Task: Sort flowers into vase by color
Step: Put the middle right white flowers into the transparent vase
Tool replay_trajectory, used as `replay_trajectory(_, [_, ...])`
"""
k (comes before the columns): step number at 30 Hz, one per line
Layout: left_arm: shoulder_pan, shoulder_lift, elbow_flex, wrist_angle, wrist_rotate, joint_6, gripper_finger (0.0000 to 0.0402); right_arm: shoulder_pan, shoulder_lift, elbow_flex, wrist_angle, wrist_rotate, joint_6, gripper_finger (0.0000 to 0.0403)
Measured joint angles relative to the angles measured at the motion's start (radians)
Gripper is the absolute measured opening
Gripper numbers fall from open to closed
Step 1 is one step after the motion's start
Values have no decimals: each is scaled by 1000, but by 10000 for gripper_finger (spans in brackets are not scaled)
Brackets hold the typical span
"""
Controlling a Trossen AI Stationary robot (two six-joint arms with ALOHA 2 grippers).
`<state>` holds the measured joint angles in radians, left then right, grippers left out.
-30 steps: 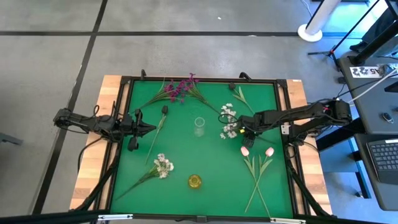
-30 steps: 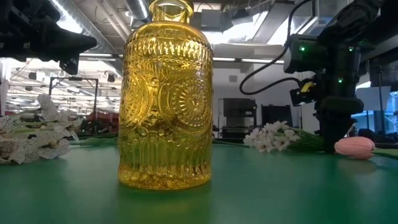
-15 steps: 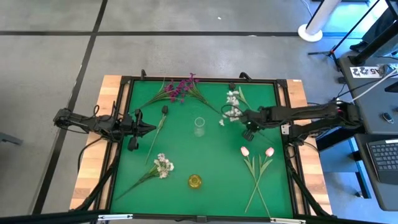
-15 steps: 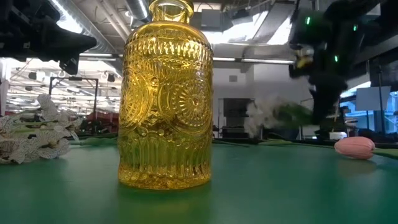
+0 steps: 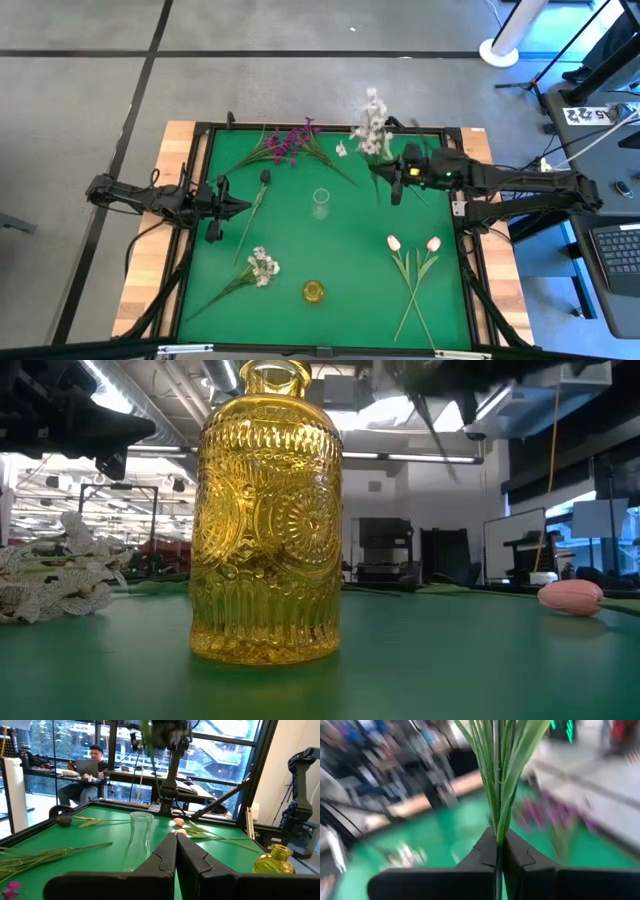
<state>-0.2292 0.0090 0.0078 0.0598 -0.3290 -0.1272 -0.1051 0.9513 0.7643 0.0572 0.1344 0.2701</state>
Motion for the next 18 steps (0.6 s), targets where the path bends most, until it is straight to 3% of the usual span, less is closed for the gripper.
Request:
replay_trajectory(9, [0, 0, 0, 0, 0, 0, 0, 0, 230, 0, 614, -238, -122, 4])
replay_trajectory(18, [0, 0, 0, 0, 0, 0, 0, 0, 467, 32, 799, -276, -182, 4])
